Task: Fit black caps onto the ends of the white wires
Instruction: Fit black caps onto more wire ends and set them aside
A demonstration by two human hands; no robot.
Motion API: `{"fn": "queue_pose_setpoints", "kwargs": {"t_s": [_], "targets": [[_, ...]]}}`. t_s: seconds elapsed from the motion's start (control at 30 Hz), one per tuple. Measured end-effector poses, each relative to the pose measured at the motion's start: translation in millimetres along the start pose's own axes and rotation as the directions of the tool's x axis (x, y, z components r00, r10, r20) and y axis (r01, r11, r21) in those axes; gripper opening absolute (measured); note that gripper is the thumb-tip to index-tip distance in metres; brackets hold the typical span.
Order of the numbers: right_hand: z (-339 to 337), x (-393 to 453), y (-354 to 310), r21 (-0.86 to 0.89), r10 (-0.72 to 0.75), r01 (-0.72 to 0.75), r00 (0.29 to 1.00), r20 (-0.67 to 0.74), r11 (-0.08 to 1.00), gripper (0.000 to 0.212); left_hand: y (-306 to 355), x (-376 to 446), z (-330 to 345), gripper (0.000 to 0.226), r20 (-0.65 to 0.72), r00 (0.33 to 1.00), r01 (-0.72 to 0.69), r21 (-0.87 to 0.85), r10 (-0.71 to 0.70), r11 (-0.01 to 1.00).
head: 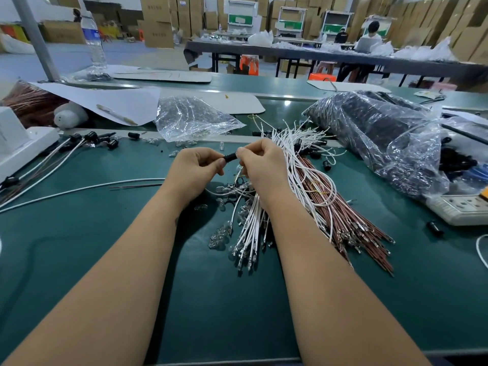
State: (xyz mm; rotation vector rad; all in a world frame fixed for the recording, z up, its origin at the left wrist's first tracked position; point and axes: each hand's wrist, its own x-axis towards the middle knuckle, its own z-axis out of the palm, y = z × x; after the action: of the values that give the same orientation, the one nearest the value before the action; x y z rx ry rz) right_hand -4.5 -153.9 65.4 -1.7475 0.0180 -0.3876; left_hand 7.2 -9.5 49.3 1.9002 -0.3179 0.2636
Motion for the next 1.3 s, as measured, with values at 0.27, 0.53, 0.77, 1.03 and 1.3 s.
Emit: {"fn": "queue_pose_setpoints", "kwargs": {"t_s": [0.27, 0.53, 0.77, 1.03, 1.3], "targets": [[-4.3, 3.4, 0.5, 0.215, 0.041, -0.048, 0.998, 0.039, 0.975, 0.008, -1.4, 1.7, 0.8, 0.014, -0.008, 1.000, 0.008, -0.017, -0.008, 1.000], [-3.9, 4.9, 4.4, 0.169, 0.030, -0.039, 0.998, 0.056, 0.985, 0.016, 0.3, 0.6, 0.7, 0.014, -0.012, 1.000, 0.009, -0.042, -0.009, 0.999], [-3.1, 8.0, 7.1, 0.160, 0.026, -0.034, 0.998, 0.057, 0.987, 0.019, 3.6, -1.0, 0.7, 0.010, 0.004, 1.000, -0.002, -0.050, 0.002, 0.999], [-2.3, 6.8, 8.2, 0.187, 0.020, -0.042, 0.993, 0.117, 0.981, 0.020, 5.0, -4.2, -1.5, 0.018, 0.000, 1.000, -0.002, -0.059, 0.002, 0.998], [-5.4, 2.3, 5.0, 0.244, 0.011, -0.064, 0.978, 0.210, 0.968, 0.023, 3.9, -5.2, -2.2, 0.021, -0.001, 1.000, 0.006, -0.059, -0.006, 0.998]]}}
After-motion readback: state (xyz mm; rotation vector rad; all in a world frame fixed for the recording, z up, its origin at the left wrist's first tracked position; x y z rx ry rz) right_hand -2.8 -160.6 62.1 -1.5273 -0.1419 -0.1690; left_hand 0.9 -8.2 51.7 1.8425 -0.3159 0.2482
